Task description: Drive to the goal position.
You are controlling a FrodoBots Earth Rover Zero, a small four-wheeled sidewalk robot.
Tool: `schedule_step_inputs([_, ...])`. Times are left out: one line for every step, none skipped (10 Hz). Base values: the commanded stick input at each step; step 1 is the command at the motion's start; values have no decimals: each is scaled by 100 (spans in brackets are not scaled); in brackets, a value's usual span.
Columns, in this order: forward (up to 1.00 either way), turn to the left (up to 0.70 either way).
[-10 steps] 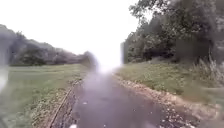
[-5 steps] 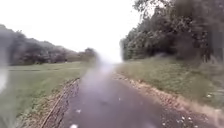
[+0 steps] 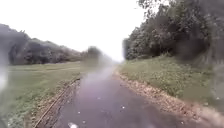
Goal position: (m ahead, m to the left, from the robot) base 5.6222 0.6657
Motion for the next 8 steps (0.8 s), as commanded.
schedule_step_inputs([70,35])
schedule_step_inputs([70,0])
schedule_step_inputs([70,0])
schedule_step_inputs([70,0])
schedule_step_inputs([70,0])
schedule_step_inputs([70,0])
schedule_step_inputs([70,0])
schedule_step_inputs([70,0])
